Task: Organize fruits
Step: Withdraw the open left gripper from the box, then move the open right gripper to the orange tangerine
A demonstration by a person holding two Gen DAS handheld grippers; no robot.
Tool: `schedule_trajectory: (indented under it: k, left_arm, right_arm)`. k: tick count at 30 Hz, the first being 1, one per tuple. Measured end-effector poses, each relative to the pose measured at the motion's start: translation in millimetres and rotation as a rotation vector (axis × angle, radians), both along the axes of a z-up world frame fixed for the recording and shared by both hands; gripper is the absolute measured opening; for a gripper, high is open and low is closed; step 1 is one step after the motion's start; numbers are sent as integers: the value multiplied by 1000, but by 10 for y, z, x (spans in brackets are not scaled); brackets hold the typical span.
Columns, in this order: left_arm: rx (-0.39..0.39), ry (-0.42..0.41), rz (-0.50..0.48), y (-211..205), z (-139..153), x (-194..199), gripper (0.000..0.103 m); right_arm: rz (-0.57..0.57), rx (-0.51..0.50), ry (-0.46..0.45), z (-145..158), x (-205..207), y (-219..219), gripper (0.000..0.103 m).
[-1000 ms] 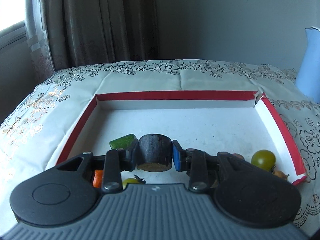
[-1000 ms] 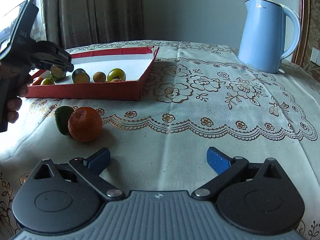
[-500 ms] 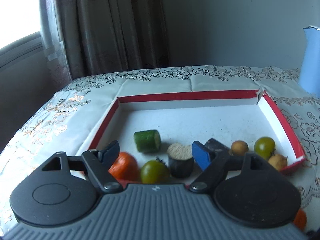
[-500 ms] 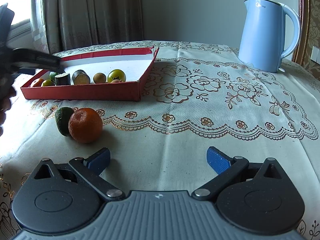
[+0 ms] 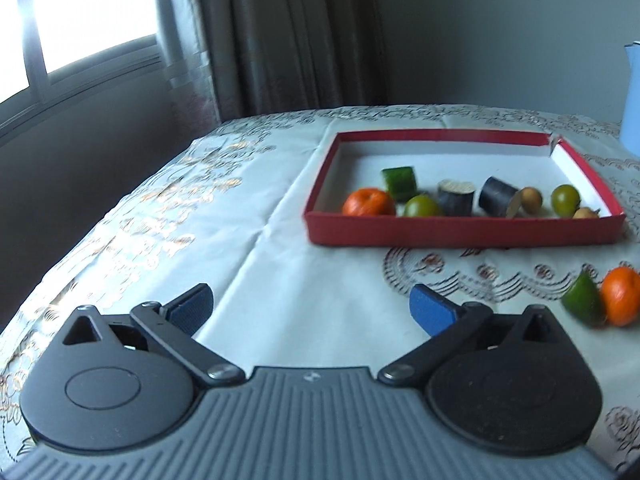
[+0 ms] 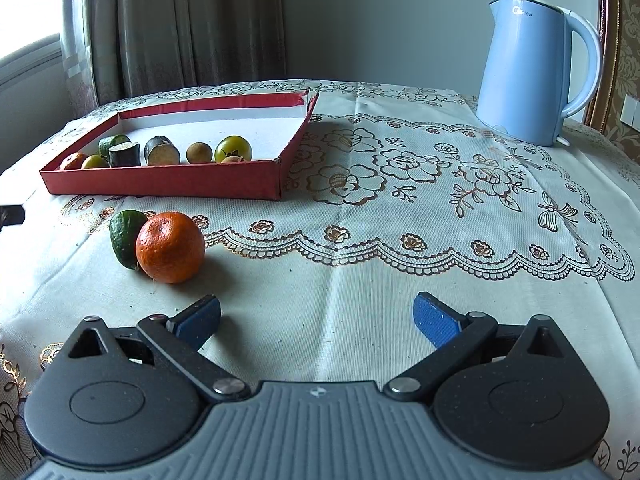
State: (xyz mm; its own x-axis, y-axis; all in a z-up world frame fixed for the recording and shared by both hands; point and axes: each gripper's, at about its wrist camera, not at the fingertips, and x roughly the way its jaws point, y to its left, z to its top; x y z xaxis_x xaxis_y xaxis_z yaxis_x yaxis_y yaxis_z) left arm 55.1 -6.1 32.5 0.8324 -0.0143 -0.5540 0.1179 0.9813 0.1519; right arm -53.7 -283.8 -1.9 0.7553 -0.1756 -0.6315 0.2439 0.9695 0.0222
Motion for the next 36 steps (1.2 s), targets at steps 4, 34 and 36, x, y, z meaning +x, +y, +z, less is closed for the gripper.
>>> schedule_trajectory:
  k: [4,34,36]
  left_arm:
    - [-40,23,44,174,-83,20,103]
    - [-136,117,86,385,-257,123,103]
    - [-136,117,86,383,-256,121,103]
  right_arm:
    - [0,0,0,1,1,1,103]
    - [321,-70,-101,282,200,393,65]
    - [337,-49,-97,264,253,395,62]
